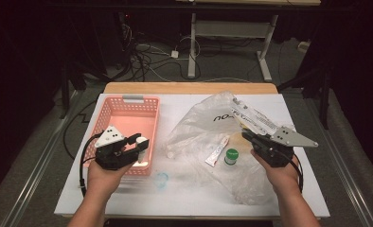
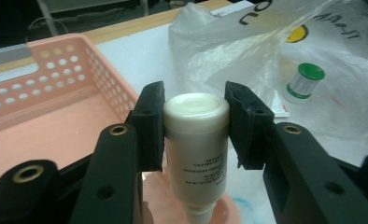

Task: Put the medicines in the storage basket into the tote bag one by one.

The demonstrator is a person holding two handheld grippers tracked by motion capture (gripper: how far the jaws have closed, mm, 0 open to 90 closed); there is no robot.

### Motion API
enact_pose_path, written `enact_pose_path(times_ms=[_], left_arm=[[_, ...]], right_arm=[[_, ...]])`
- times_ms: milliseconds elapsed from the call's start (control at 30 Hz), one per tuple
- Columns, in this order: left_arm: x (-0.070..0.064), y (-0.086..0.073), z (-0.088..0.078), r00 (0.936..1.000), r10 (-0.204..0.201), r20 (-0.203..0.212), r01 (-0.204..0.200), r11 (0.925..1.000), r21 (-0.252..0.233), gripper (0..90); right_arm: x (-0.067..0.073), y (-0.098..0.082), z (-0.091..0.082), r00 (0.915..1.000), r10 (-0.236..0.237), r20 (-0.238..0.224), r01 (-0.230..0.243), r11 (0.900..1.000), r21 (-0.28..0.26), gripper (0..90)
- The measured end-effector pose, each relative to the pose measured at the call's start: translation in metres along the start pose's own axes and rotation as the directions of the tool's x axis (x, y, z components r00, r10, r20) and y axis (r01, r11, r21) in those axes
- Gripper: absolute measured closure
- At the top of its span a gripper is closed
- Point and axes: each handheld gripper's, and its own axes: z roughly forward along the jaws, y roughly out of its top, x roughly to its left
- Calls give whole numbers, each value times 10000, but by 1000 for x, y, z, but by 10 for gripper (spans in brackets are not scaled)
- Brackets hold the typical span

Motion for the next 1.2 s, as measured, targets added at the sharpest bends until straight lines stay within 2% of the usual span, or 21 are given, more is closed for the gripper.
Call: enact_pose_path(times_ms=[200, 500, 600, 667, 933, 1100, 1200], left_arm=[[-15, 2, 5, 9992, 202, 341, -199, 9998, -94, 584], [-32, 7, 6, 9969, 490, 609, -469, 9983, -346, 585], [-39, 7, 8, 9950, 609, 794, -578, 9975, -416, 585], [-45, 7, 11, 9926, 822, 890, -789, 9961, -405, 584], [-67, 7, 36, 9830, 1115, 1461, -1123, 9937, -25, 584], [-80, 12, 53, 9758, 1426, 1660, -1463, 9892, 104, 583], [-88, 15, 65, 9723, 1448, 1836, -1507, 9884, 182, 583]], right_arm=[[1, 1, 0, 10000, -21, -9, 21, 10000, -13, 900], [2, 1, 0, 10000, -15, -34, 15, 10000, -13, 900], [2, 1, 0, 10000, -44, -46, 44, 10000, -6, 900], [2, 1, 0, 10000, -60, -8, 60, 10000, -7, 900], [2, 0, 1, 10000, 22, -45, -22, 10000, 32, 900], [2, 0, 1, 10000, -18, -69, 18, 10000, -2, 900], [1, -1, 2, 9999, 66, -83, -66, 10000, 3, 900]])
